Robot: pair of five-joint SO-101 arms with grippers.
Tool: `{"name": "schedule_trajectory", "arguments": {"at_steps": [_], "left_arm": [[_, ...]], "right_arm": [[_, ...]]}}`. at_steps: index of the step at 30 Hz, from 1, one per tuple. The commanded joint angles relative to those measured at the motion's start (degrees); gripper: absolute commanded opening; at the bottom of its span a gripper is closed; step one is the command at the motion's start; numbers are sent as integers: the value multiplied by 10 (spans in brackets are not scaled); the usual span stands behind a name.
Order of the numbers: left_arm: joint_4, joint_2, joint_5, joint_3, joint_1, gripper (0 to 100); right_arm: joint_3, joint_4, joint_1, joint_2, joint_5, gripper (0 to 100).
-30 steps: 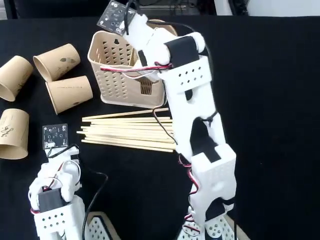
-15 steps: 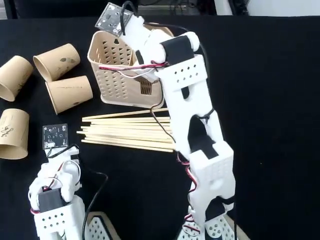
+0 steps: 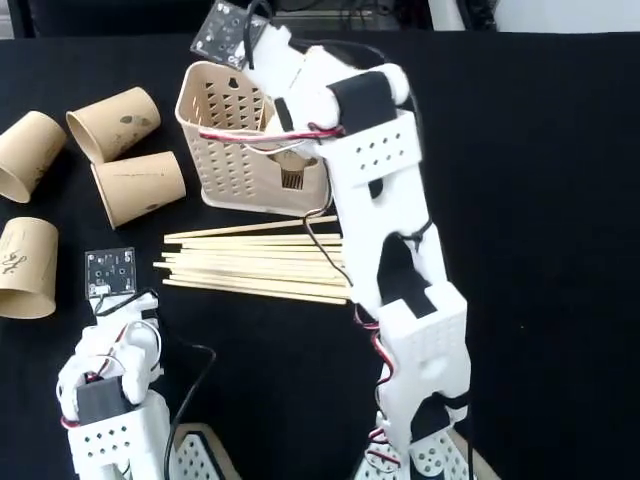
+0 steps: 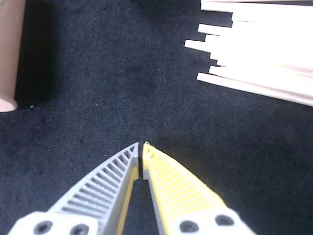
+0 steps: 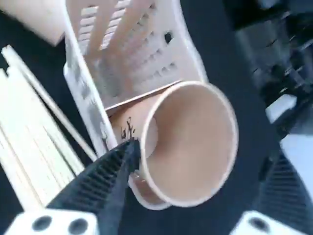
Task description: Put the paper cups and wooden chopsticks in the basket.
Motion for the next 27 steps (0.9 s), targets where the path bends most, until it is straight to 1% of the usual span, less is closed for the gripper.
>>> {"name": "schedule_trajectory", "arguments": {"at_steps": [1, 4, 7, 9, 11, 12, 15, 17, 21, 24, 27], "left_arm": [[2, -3, 1, 10, 2, 30], [2, -3, 1, 10, 2, 30], [2, -3, 1, 10, 2, 30], [2, -3, 1, 10, 2, 30], [2, -3, 1, 10, 2, 30], [2, -3, 1, 10, 2, 30], [2, -3, 1, 10, 2, 30], [2, -3, 1, 10, 2, 30], [2, -3, 1, 10, 2, 30], [2, -3, 1, 10, 2, 30], [2, -3, 1, 10, 2, 30]], "right_arm": [[-87, 18, 10, -11, 4, 368], [-123, 18, 13, -11, -7, 319], [-124, 18, 12, -7, -25, 193], [-104, 17, 11, -7, -25, 96], [-87, 17, 11, -7, -25, 24], [-80, 17, 12, -7, -25, 12], [-39, 16, 21, -7, -31, 32], [15, 1, 29, -3, -46, 34], [102, -44, 49, 15, -44, 32], [106, -47, 49, 18, -44, 34], [71, -44, 47, 17, -47, 35]]}}
